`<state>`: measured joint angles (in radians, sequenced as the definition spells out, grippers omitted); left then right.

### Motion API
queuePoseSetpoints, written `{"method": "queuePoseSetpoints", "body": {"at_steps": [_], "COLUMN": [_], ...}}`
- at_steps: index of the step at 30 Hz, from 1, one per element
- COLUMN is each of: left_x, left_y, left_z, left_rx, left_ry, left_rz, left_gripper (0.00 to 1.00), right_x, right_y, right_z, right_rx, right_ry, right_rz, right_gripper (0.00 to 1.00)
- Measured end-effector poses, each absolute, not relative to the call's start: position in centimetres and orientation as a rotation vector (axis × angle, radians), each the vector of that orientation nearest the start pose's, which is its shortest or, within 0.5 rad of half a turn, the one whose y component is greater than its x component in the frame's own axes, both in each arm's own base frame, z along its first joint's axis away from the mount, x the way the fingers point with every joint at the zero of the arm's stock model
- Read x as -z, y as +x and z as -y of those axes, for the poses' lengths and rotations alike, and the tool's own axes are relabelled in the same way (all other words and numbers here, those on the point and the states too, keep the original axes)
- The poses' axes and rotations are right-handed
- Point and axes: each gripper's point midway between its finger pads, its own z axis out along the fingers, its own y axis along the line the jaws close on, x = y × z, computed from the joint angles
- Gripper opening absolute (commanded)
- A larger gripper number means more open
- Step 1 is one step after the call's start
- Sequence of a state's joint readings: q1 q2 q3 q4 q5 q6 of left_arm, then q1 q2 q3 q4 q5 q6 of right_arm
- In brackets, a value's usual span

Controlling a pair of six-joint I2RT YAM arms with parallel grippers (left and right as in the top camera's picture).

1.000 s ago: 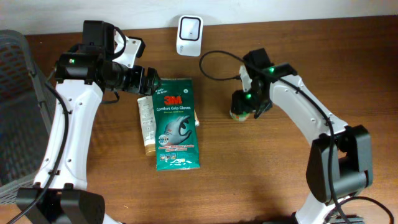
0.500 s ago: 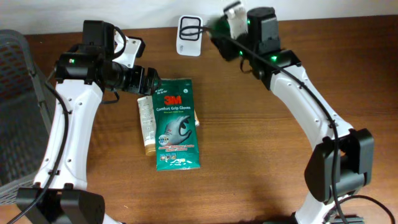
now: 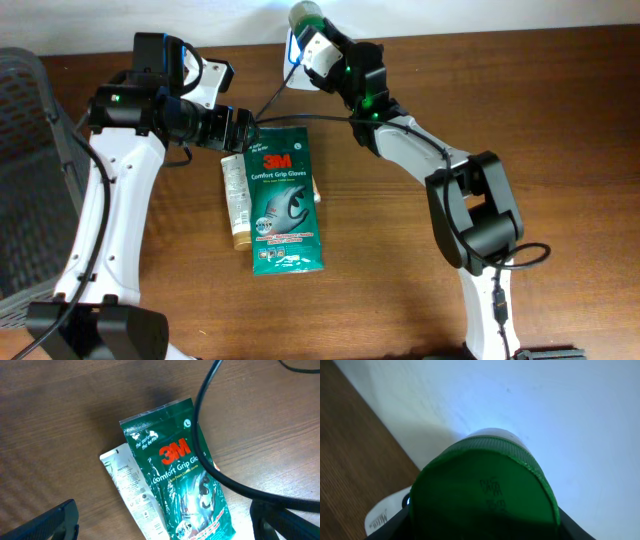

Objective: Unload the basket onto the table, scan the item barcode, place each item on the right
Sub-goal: 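Lift the jar and hold it up to the scanner, then move the held jar back away from the scanner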

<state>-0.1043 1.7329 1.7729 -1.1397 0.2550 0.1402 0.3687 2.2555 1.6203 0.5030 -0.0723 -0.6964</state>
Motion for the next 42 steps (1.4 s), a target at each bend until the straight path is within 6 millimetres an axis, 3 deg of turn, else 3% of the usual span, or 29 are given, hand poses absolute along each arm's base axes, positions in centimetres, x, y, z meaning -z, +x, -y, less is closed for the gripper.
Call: {"method": "queuePoseSetpoints", "body": {"at_steps": [10, 18, 22, 27, 30, 31, 33, 35, 36, 39, 42], "left_x": [-23.0, -23.0, -23.0, -23.0, -23.0, -23.0, -23.0, -23.0, -23.0, -23.0, -23.0], "left_y": [40.7, 40.7, 40.7, 40.7, 40.7, 40.7, 40.7, 40.7, 40.7, 40.7, 40.7], "left_z": [8.6, 8.6, 8.6, 8.6, 8.6, 8.6, 8.6, 8.6, 8.6, 8.6, 8.6], "left_rx": [0.328, 0.328, 0.328, 0.328, 0.328, 0.329, 0.328, 0.328, 0.329, 0.328, 0.328], "left_ry": [0.404, 0.404, 0.404, 0.404, 0.404, 0.404, 0.404, 0.403, 0.404, 0.404, 0.404], "left_rz": [-2.619, -2.619, -2.619, -2.619, -2.619, -2.618, -2.618, -2.619, -2.619, -2.619, -2.619], "left_gripper": [0.99, 0.99, 0.99, 0.99, 0.99, 0.99, 0.99, 0.99, 0.99, 0.99, 1.0], "right_x": [-17.9, -15.7, -16.0, -15.7, -18.0, -20.0, -22.3, -22.8, -22.9, -20.0, -14.1], "right_y": [61.7, 61.6, 61.7, 61.0, 58.1, 56.4, 52.5, 46.9, 45.4, 41.0, 37.8], "right_z": [-24.7, -24.5, -24.4, -21.9, -19.2, -18.2, -16.9, -16.1, -16.1, -15.6, -14.9], "right_rx": [0.39, 0.486, 0.393, 0.181, 0.06, 0.019, -0.07, -0.172, -0.208, -0.273, -0.299], "right_ry": [-1.092, -1.235, -1.125, -0.857, -0.704, -0.646, -0.587, -0.57, -0.566, -0.578, -0.581], "right_rz": [-1.347, -1.327, -1.394, -1.694, -1.922, -1.981, -2.107, -2.284, -2.329, -2.54, -2.742], "right_gripper": [0.36, 0.36, 0.37, 0.4, 0.4, 0.4, 0.4, 0.4, 0.4, 0.4, 0.4]}}
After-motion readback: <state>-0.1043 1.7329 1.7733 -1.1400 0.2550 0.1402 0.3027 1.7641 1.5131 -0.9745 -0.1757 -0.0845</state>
